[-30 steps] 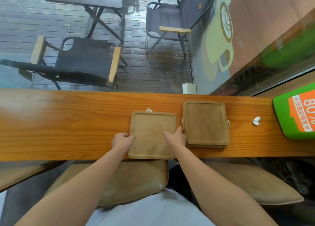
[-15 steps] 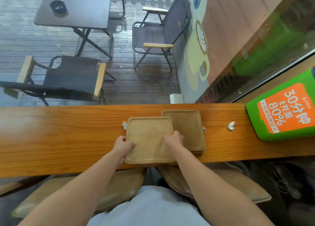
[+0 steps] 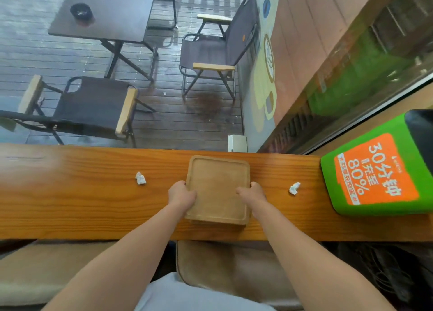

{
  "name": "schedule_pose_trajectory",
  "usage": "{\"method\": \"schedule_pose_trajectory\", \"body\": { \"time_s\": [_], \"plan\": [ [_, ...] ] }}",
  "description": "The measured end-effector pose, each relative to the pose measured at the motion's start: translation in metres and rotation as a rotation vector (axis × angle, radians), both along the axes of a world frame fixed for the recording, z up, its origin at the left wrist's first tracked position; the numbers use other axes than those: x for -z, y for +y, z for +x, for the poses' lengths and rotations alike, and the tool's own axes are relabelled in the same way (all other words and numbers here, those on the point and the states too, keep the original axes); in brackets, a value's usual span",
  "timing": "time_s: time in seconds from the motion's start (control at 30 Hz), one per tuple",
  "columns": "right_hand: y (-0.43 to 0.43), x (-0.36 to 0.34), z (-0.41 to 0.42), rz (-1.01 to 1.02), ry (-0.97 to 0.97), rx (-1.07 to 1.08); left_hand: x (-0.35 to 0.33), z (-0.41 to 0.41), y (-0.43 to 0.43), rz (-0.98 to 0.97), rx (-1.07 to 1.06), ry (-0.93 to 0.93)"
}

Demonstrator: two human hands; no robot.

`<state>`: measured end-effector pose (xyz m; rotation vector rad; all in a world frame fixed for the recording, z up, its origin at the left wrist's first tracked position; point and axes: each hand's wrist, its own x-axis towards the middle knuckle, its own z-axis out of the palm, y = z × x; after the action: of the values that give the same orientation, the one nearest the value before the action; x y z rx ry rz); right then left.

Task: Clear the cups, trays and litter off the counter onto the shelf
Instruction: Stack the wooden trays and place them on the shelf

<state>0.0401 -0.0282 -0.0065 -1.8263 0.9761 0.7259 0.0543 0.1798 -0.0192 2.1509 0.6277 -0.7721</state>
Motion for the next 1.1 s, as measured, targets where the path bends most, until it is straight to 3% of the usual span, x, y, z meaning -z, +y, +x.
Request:
{"method": "schedule_pose_trajectory", "body": {
  "time_s": [0.3, 0.63, 0.87, 1.1],
  "plan": [
    [-0.006, 0.015, 0.008, -0.068, 0.045, -0.071, 0.016, -0.008, -0.011, 0.157, 0.121, -0.025],
    [0.002, 0.023, 0.017, -0.154, 0.089, -0.094, 0.018, -0.007, -0.007, 0.045, 0.093, -0.059],
    [0.003, 0.026, 0.009, -0.045, 0.081, 0.007, 0.023, 0.002, 0.007, -0.079, -0.059, 0.141],
    [-0.003, 0.027, 0.006, 0.007, 0.092, 0.117, 0.027, 0.001, 0.009, -0.208, -0.266, 0.194]
  ]
}}
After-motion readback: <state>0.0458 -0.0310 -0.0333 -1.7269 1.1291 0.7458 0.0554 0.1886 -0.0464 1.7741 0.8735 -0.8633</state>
